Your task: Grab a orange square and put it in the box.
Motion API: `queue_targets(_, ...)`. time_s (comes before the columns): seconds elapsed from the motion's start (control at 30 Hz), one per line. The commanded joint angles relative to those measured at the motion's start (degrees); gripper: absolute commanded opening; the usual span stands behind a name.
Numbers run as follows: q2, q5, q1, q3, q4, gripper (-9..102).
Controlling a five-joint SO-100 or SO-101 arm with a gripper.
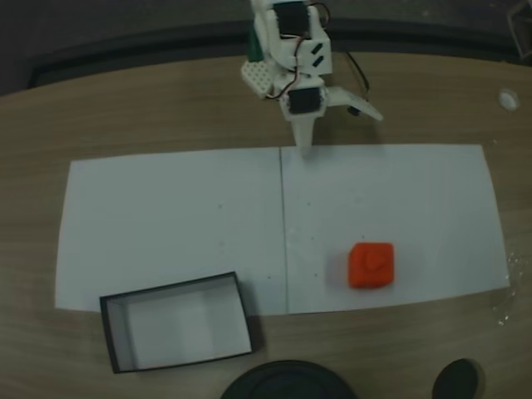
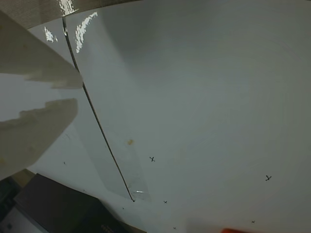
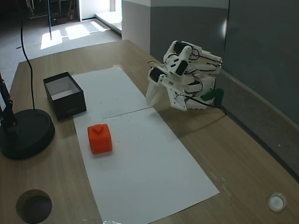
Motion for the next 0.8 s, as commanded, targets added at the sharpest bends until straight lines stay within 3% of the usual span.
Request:
queue_targets(0.0,1.2,0.2,-0.2,-2.9,0.4,0)
queue_targets(0.57,1.2,0.4,-0.3,-2.6,-1.0,0)
queue_targets(0.77,1.1,0.1,-0.3,-3.3,-16.0,6)
